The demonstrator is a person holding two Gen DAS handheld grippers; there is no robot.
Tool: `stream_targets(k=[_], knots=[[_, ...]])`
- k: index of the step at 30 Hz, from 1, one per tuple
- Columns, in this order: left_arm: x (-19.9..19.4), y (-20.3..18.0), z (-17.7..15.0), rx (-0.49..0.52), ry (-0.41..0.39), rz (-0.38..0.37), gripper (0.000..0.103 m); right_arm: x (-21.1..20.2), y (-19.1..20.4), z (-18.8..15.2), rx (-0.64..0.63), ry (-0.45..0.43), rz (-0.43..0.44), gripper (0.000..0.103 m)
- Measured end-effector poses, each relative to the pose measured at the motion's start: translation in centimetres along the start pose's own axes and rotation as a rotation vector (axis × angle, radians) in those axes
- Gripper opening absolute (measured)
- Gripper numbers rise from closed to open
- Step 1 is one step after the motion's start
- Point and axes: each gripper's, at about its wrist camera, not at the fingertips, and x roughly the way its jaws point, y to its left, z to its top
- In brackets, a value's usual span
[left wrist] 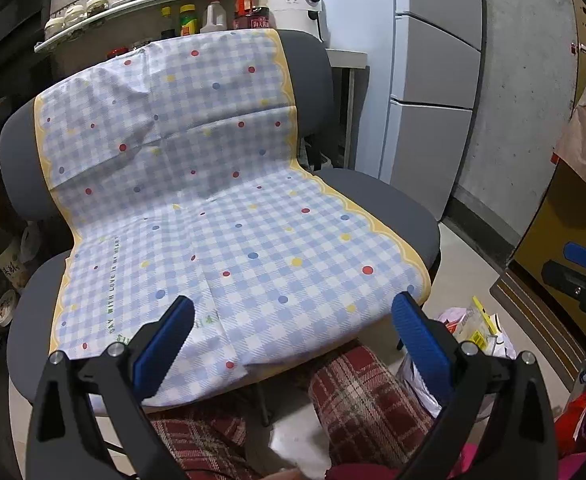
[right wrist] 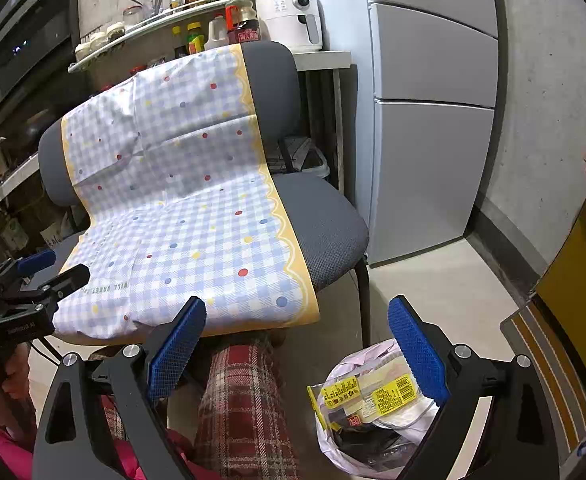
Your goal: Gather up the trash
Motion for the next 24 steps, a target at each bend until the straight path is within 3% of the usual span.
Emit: stream_targets(k=[24], knots=[[-0.01, -0.07, 0.09, 0.011, 0.003, 0.003, 0.096, 0.62, -0.69, -0.09, 0.011, 0.011, -0.005, 0.092]])
